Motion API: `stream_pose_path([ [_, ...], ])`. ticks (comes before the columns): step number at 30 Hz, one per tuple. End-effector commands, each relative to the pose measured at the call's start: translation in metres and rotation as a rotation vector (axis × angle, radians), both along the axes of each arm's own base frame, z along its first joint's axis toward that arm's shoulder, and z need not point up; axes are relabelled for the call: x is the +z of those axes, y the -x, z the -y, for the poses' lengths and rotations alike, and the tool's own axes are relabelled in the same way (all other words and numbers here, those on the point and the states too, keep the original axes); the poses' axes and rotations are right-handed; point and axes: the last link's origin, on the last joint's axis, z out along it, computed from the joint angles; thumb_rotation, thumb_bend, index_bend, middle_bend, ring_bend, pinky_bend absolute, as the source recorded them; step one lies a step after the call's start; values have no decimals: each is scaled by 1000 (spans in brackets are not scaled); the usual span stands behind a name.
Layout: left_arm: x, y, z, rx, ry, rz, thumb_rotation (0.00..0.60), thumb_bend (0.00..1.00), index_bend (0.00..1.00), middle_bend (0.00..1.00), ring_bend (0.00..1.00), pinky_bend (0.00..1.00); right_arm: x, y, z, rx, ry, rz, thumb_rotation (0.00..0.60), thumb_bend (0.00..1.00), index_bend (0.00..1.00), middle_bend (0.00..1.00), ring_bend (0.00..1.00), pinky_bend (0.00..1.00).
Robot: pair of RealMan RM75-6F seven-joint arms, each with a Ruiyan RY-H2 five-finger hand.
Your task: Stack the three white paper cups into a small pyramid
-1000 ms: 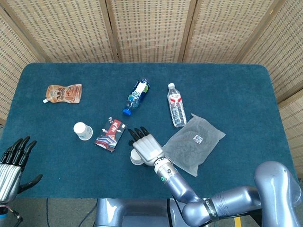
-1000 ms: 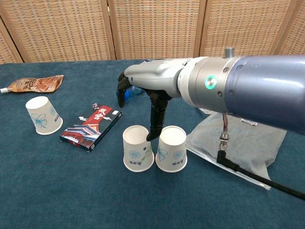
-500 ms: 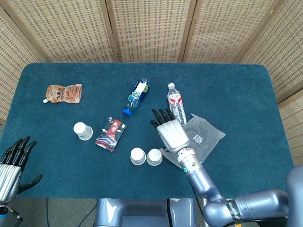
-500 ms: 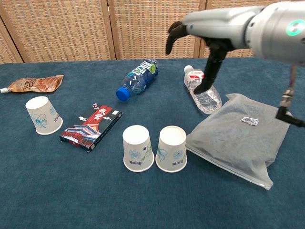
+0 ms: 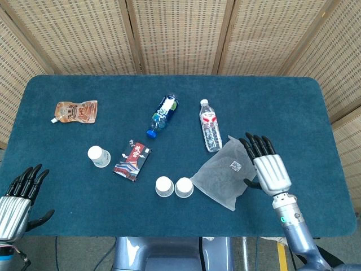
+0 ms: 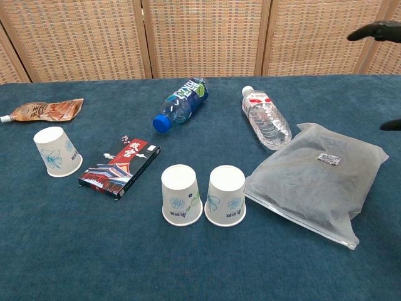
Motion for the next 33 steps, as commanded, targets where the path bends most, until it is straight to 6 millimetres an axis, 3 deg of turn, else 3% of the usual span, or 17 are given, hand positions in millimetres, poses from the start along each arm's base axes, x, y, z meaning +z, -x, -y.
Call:
stream_pose_path([
  [1,-1,0,-1,2,3,-1,600,194,42,0,0,125,9,37,-21,-19,55,8,600,204,52,0,0,74],
  [6,-5,-7,-14,4,12,18,600,194,42,0,0,125,13,66,-45,-31,104,55,600,205,57,0,0,74],
  [16,-8,-41,-95,1,94,-17,600,212,136,0,0,125,28,71,-52,1,142,100,600,204,67,0,0,74],
  [21,-12,-46,-154,59,135,-86,600,217,166,0,0,125,33,76,-51,-11,146,116,600,204,67,0,0,74],
  [26,-21,-44,-186,118,167,-137,600,220,200,0,0,126,36,78,-50,-16,148,127,600,204,67,0,0,74],
  [33,-46,-42,-207,173,230,-185,600,225,224,0,0,128,39,82,-48,-34,151,131,600,204,67,0,0,74],
])
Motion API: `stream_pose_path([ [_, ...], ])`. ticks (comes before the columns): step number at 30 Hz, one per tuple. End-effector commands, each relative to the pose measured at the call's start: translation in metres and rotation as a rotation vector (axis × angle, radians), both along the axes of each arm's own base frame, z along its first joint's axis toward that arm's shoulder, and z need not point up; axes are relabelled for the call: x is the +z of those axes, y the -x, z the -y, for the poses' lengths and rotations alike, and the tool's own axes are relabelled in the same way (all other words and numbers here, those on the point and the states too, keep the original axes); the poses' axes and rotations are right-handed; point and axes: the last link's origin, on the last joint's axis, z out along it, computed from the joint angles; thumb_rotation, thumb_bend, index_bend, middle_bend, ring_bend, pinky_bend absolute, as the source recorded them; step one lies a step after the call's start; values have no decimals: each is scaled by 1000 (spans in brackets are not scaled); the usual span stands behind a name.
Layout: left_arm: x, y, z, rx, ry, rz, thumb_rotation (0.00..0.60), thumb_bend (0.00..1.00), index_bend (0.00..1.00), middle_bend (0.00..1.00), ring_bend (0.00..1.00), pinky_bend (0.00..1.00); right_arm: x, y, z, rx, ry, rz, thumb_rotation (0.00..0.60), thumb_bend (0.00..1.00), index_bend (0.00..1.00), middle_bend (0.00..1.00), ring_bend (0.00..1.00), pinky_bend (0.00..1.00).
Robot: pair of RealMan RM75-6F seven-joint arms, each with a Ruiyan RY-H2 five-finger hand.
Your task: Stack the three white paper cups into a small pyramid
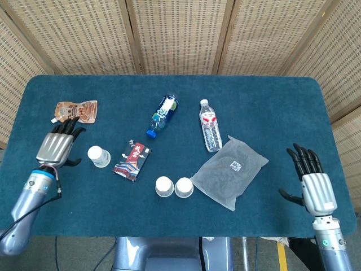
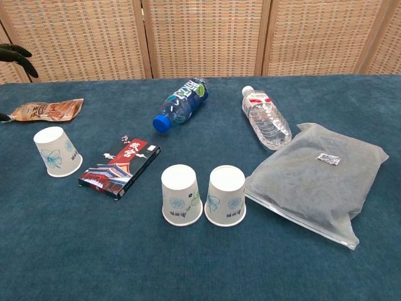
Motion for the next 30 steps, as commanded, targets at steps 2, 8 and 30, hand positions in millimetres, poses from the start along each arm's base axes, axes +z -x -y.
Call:
stream_pose_path([
  [2,-21,-2,-13,25,49,-30,600,226,232,0,0,128,2,2,0,-9,3,3,600,204,67,0,0,74],
  [8,-39,1,-17,52,90,-65,600,227,265,0,0,128,3,5,1,-20,5,5,600,204,67,0,0,72],
  [30,-72,16,-23,107,126,-111,600,241,385,0,0,129,4,10,4,-32,-9,25,600,204,68,0,0,72],
])
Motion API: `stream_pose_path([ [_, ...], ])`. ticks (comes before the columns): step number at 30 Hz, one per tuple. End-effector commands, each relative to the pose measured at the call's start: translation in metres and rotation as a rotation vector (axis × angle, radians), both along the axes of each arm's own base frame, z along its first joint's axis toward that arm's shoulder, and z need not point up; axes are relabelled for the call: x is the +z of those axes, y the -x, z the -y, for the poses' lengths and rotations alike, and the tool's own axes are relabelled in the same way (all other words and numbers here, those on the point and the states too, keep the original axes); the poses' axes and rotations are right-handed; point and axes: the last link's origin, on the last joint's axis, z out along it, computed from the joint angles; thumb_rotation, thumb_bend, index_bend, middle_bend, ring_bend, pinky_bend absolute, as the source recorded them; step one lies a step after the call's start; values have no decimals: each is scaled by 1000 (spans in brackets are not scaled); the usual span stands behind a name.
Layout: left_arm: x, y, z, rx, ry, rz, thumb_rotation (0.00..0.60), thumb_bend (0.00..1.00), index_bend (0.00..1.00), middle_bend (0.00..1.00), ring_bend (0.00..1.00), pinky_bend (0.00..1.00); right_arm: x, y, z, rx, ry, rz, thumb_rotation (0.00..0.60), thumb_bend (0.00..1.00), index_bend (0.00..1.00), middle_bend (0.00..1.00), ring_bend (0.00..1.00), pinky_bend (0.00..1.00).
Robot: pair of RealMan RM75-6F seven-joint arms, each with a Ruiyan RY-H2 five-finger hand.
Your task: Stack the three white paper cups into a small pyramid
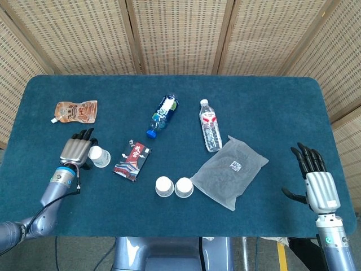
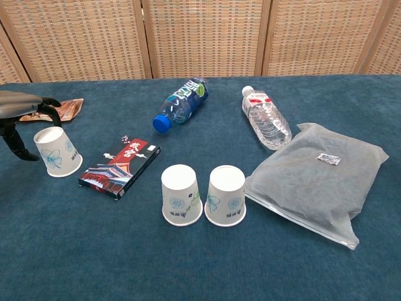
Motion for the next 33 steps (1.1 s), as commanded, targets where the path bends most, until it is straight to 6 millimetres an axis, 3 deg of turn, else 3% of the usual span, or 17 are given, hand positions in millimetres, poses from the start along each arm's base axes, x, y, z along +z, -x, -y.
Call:
stream_pose_path([
  [1,-3,0,0,-3,-1,-8,600,248,421,0,0,129,1,1,0,0,3,2,600,204,70,0,0,72],
  [11,2,-8,0,-23,-29,20,600,260,429,0,0,131,1,3,0,-10,-6,4,600,204,75,0,0,72],
  [16,19,-29,0,-84,-58,54,600,260,427,0,0,129,1,2,0,-5,-7,5,600,204,77,0,0,72],
  [23,29,-82,0,-185,-41,138,600,259,416,0,0,128,-1,-1,0,4,-13,3,600,204,81,0,0,72],
  [33,1,-171,16,-328,82,263,600,258,408,0,0,126,1,2,0,1,-5,8,600,204,88,0,0,72],
])
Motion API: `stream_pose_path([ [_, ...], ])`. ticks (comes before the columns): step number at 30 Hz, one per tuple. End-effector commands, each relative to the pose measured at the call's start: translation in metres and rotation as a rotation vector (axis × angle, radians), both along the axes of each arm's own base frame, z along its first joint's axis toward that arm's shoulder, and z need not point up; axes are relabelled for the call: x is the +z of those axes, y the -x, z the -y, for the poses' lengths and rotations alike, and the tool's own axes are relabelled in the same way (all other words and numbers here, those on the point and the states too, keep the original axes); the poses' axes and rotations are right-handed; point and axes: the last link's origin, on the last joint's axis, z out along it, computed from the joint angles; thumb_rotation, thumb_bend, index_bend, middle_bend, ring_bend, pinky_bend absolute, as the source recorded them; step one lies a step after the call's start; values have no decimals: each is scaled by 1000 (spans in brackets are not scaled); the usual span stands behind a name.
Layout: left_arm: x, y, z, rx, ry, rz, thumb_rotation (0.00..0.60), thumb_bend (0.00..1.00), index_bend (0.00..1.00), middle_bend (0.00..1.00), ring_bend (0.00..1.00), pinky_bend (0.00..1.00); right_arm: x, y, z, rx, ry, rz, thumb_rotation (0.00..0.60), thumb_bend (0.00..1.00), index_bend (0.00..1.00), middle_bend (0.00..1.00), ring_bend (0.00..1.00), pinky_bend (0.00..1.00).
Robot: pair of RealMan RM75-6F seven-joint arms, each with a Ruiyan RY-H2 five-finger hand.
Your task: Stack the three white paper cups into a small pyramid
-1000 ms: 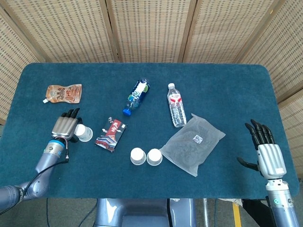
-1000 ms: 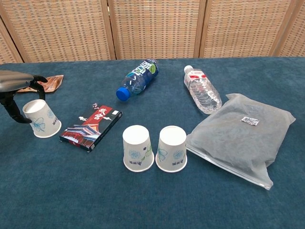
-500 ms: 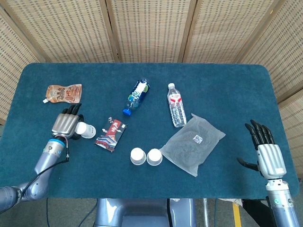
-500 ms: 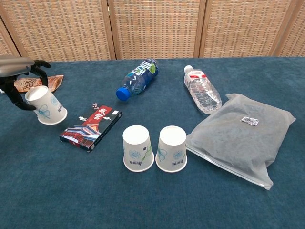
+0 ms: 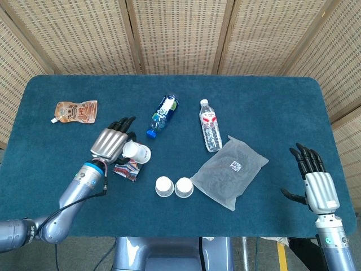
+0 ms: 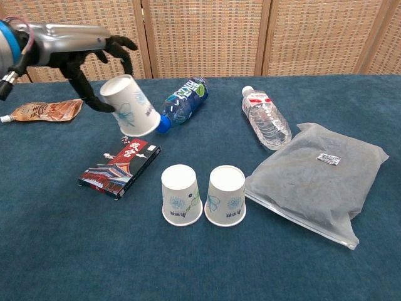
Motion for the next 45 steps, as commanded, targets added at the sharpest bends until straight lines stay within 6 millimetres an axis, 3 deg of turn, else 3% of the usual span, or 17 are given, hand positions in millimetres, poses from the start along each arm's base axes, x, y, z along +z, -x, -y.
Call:
stream_pose_path([
  [1,-12,-31,6,-50,46,27,600,258,408,0,0,126,2,2,0,-5,6,4,600,204,89,0,0,72],
  [7,-32,-69,19,-110,130,52,600,257,408,0,0,124,6,7,1,-18,20,7,600,204,89,0,0,72],
  [16,-54,-93,38,-164,216,30,600,256,408,0,0,123,10,10,3,-25,32,20,600,204,89,0,0,72],
  [33,-34,-91,45,-158,228,-104,600,256,407,0,0,123,10,9,2,-21,29,21,600,204,89,0,0,72],
  [45,-40,-89,50,-160,237,-165,600,256,381,0,0,123,13,10,0,-18,39,38,600,204,89,0,0,72],
])
